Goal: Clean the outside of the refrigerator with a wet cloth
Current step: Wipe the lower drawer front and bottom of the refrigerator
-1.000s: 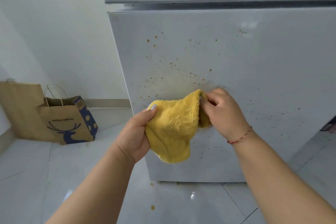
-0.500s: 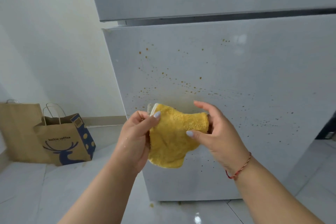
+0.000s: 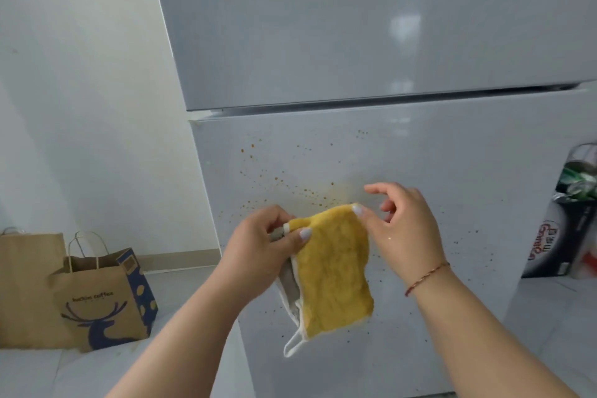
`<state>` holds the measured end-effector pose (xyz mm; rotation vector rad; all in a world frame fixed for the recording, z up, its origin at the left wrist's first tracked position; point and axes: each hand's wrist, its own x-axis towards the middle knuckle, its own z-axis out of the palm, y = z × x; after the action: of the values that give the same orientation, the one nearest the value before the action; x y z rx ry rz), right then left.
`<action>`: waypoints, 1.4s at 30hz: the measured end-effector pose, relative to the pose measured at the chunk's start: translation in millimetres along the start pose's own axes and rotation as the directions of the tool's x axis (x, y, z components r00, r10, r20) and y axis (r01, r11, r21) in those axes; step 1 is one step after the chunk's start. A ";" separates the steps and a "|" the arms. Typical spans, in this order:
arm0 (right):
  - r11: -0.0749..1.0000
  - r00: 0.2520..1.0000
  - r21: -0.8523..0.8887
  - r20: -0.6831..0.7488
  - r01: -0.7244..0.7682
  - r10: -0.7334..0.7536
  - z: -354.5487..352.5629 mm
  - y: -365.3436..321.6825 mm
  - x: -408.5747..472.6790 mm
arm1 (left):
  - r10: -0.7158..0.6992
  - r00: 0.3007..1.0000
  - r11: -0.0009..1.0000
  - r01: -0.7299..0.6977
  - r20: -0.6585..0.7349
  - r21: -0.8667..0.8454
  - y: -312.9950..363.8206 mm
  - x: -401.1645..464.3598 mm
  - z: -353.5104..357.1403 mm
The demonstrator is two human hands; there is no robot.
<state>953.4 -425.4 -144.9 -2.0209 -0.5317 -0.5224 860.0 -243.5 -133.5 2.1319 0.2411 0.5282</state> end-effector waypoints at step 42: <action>0.695 0.786 -0.621 -0.198 0.362 -0.586 150.9 -86.6 57.3 | 0.036 0.946 0.734 -0.244 -0.323 -0.634 -11.1 59.3 -80.0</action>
<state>973.7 -244.7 -122.4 -2.2138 -0.7361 -1.5311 876.5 -157.1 -85.6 1.3613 0.0303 0.8745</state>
